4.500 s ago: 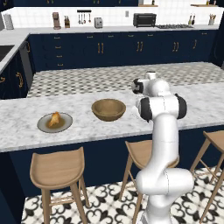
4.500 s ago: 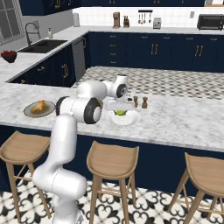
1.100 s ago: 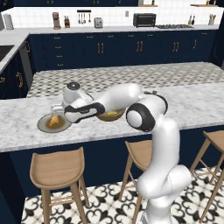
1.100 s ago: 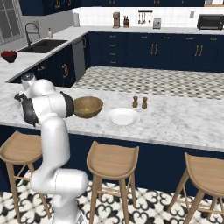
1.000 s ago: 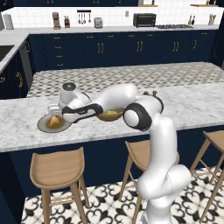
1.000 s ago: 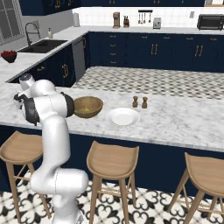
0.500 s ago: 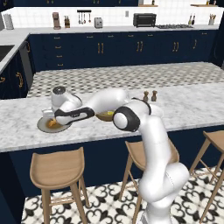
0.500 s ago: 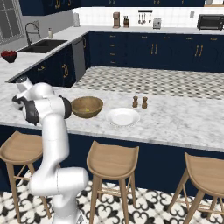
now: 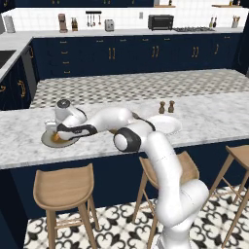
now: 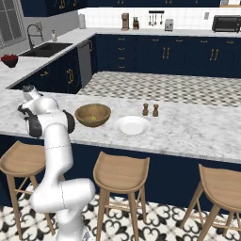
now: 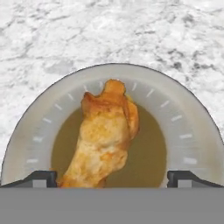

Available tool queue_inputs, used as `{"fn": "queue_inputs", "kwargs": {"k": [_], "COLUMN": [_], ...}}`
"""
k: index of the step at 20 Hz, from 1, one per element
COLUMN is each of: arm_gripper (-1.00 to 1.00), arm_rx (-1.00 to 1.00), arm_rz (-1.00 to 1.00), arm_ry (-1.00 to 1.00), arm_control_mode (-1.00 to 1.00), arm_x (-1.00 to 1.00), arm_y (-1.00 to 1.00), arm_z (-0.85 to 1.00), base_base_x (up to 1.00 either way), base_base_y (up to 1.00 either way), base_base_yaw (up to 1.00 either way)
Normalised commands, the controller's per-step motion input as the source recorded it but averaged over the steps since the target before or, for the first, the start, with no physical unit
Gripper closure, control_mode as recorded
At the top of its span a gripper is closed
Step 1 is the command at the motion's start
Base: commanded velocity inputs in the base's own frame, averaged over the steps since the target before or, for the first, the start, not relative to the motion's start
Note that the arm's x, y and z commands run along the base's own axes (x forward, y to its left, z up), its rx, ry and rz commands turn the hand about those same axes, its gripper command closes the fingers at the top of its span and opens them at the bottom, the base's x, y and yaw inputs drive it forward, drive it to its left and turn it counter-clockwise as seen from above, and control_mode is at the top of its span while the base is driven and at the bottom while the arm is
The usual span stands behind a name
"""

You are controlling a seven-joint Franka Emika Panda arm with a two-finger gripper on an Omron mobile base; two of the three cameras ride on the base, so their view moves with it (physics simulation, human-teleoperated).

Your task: Pick the chicken drumstick and lemon wedge from their plates and place them in the bowl. Then put the bowl in the fridge.

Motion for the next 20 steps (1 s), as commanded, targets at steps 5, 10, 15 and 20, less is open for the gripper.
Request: {"fn": "queue_inputs", "kwargs": {"k": [5,10,15,20], "arm_gripper": [1.0,1.0,1.0,1.0], "arm_rx": [-0.02,-0.01,0.0,0.0], "arm_rz": [-0.01,0.02,-0.01,-0.05], "arm_ry": [0.06,0.02,-0.13,-0.24], "arm_control_mode": [-1.0,-1.0,-1.0,-1.0], "arm_x": [0.21,-0.21,-0.7,-0.53], "arm_y": [0.21,-0.27,-0.8,-1.0], "arm_z": [-0.48,-0.32,0.35,0.39], "base_base_x": [0.0,0.0,0.0,0.0], "base_base_y": [0.0,0.0,0.0,0.0], "base_base_yaw": [0.0,0.0,0.0,0.0]}}
